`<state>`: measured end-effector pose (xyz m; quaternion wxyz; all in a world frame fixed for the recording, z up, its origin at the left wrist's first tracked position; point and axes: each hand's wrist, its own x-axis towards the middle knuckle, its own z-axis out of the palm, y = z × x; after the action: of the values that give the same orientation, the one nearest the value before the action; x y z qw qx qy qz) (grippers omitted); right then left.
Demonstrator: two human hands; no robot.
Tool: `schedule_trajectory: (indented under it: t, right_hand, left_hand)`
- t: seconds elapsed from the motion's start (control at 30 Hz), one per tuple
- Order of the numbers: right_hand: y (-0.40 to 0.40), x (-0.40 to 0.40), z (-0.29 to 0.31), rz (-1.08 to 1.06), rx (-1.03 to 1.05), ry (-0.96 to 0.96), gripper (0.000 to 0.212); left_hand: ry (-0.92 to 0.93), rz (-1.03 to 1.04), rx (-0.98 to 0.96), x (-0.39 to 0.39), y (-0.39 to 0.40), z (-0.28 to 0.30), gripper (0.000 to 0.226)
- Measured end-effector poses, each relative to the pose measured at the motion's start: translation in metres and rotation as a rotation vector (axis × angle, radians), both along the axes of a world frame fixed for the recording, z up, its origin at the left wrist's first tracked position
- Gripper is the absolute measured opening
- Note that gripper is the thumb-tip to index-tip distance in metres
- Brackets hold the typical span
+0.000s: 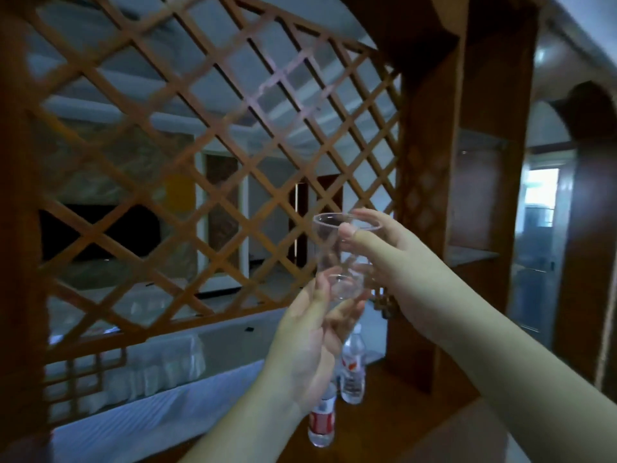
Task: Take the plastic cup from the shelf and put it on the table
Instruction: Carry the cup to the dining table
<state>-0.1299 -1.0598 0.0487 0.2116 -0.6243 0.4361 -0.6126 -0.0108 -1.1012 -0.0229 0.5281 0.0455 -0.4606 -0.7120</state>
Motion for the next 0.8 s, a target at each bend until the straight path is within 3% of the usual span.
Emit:
schedule_trajectory:
  t: [0.27,0.5,0.8]
  right_hand:
    - [0.019,-0.079,-0.026,-0.240,0.040,-0.003,0.073]
    - [0.049,-0.138,-0.035,-0.493,0.106,0.006,0.062]
    - [0.135,-0.200,-0.057,-0.831,0.172,-0.060,0.069]
  left_hand:
    - [-0.025,-0.242,0.009,-0.091,-0.009,-0.026,0.043]
    - [-0.015,-0.504,0.016,-0.172,-0.008,-0.039,0.043]
    - [-0.069,-0.914,0.010,-0.276,0.047,-0.067,0.040]
